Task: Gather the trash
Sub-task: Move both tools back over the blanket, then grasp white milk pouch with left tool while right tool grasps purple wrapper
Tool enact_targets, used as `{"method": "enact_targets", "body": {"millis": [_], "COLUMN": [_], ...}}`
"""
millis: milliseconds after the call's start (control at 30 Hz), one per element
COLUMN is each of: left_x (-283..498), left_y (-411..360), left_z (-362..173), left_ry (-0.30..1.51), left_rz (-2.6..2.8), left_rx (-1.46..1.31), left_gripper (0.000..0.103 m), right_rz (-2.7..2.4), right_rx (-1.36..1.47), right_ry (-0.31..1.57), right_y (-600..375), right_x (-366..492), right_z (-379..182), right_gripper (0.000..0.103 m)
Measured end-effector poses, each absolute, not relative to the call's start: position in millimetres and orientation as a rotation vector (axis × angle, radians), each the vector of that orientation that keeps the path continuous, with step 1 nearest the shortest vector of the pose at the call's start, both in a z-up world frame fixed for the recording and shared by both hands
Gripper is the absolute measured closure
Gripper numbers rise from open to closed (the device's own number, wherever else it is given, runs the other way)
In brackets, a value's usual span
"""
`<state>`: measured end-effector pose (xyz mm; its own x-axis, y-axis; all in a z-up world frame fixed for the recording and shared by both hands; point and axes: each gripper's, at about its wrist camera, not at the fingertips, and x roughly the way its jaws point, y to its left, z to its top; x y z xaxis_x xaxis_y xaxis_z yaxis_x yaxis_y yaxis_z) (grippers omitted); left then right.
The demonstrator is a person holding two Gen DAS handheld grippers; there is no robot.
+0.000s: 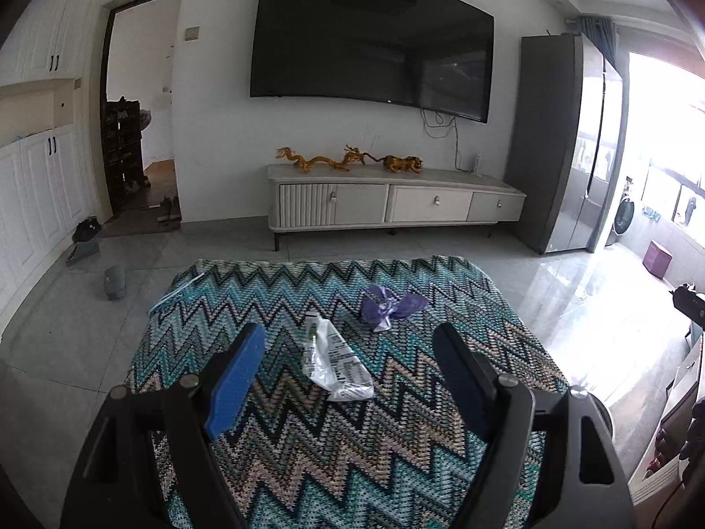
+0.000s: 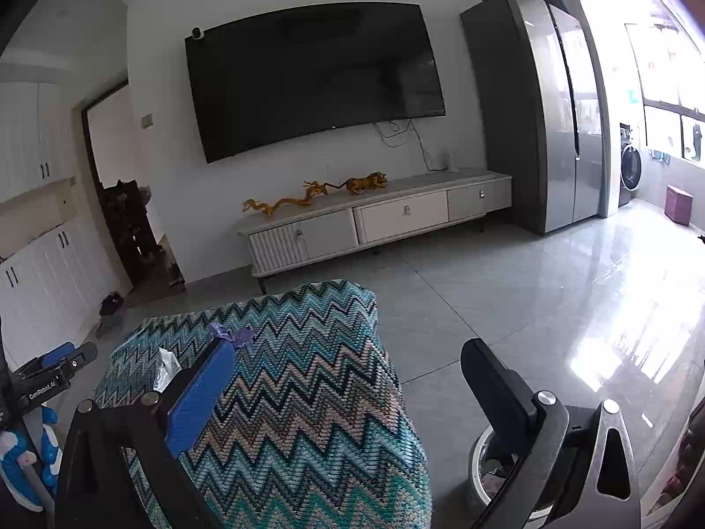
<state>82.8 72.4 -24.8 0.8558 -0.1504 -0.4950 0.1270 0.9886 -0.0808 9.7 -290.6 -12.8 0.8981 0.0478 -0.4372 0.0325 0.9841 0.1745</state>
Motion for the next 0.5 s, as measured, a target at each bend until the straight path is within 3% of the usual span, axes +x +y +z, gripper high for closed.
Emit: {"method": "enact_targets", "body": {"millis": [500], "left_x": [124], "left_y": [108], "left_z": [-62], "left_ry": [0.616], "left_rz": [-0.133], "left_rx": [-0.108], "left_gripper": [0.024], "right_rz": [0.123], "right_rx": [0.115], "right_ry": [0.544], "right_y": [-230], "right_x": [76], "right_z": [-29], "right_gripper": [0.0]}}
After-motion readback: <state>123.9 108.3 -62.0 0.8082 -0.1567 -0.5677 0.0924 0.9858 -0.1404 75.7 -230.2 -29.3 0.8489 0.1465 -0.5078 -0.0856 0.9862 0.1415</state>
